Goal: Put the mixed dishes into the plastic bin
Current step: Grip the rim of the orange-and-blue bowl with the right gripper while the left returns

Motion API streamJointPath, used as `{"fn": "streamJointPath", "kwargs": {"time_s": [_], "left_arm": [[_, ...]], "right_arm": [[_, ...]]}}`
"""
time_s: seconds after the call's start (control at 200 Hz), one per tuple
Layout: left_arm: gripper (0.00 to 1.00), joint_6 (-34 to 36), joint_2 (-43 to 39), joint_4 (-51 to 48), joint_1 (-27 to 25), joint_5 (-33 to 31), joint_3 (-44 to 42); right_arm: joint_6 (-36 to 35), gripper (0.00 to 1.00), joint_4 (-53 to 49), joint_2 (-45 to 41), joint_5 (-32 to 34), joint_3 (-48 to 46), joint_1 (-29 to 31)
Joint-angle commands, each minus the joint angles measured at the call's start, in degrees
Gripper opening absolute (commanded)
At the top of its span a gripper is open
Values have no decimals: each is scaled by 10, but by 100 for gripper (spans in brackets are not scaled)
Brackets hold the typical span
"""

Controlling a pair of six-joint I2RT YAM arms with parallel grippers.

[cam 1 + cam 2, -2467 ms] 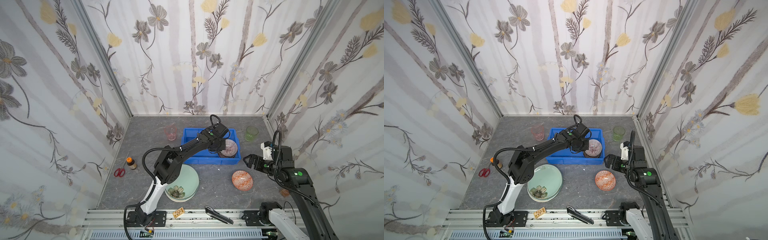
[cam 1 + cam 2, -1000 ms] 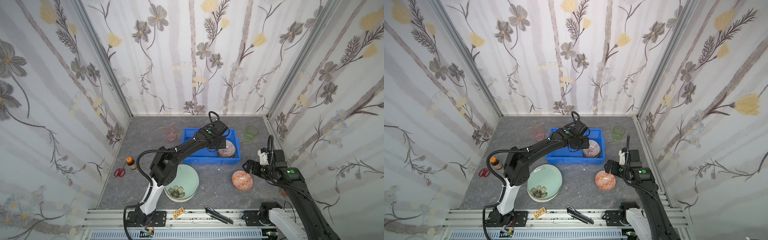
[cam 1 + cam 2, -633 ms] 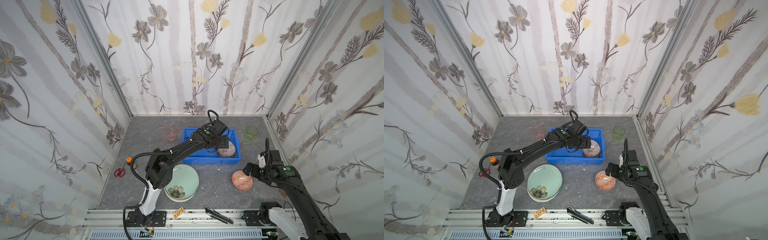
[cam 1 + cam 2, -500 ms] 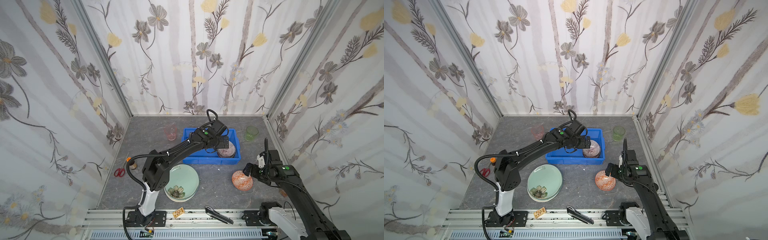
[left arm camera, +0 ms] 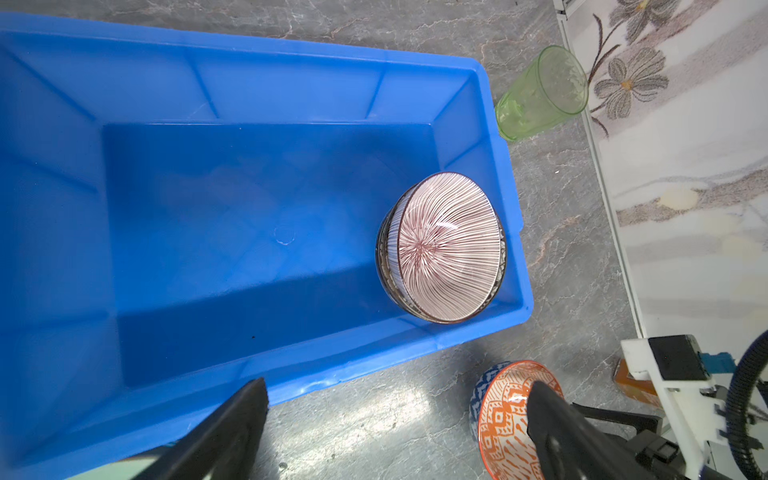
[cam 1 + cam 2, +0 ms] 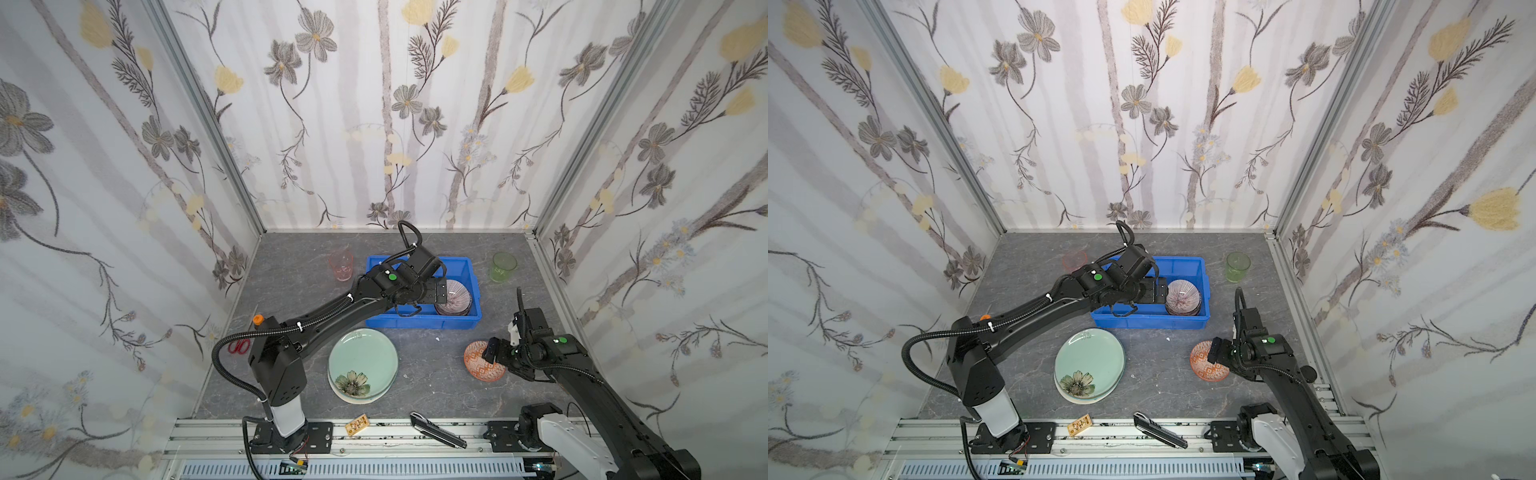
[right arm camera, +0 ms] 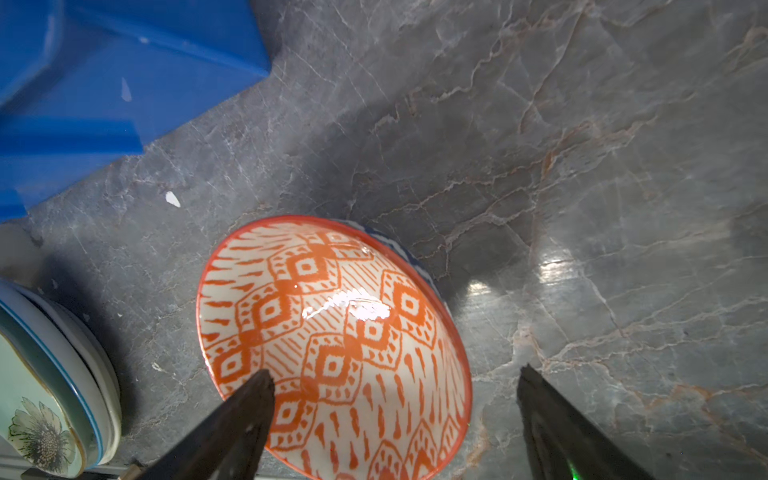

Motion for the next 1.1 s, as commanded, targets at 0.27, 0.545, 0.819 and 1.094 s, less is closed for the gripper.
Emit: {"fn": "streamJointPath", "kwargs": {"time_s": [0.27, 0.545, 0.819, 1.094], "left_arm": [[100, -35, -51, 69, 1, 21, -117], [100, -63, -73, 93, -8, 32, -167], [100, -78, -70, 101, -24, 33, -177], [100, -97, -71, 101, -43, 31, -183]], "right_arm": [[50, 54, 48, 18, 14, -22, 27], [56, 24, 50, 15, 28, -22, 36], [56, 11, 51, 7, 26, -22, 40], [49, 2, 53, -2, 19, -20, 43]]}}
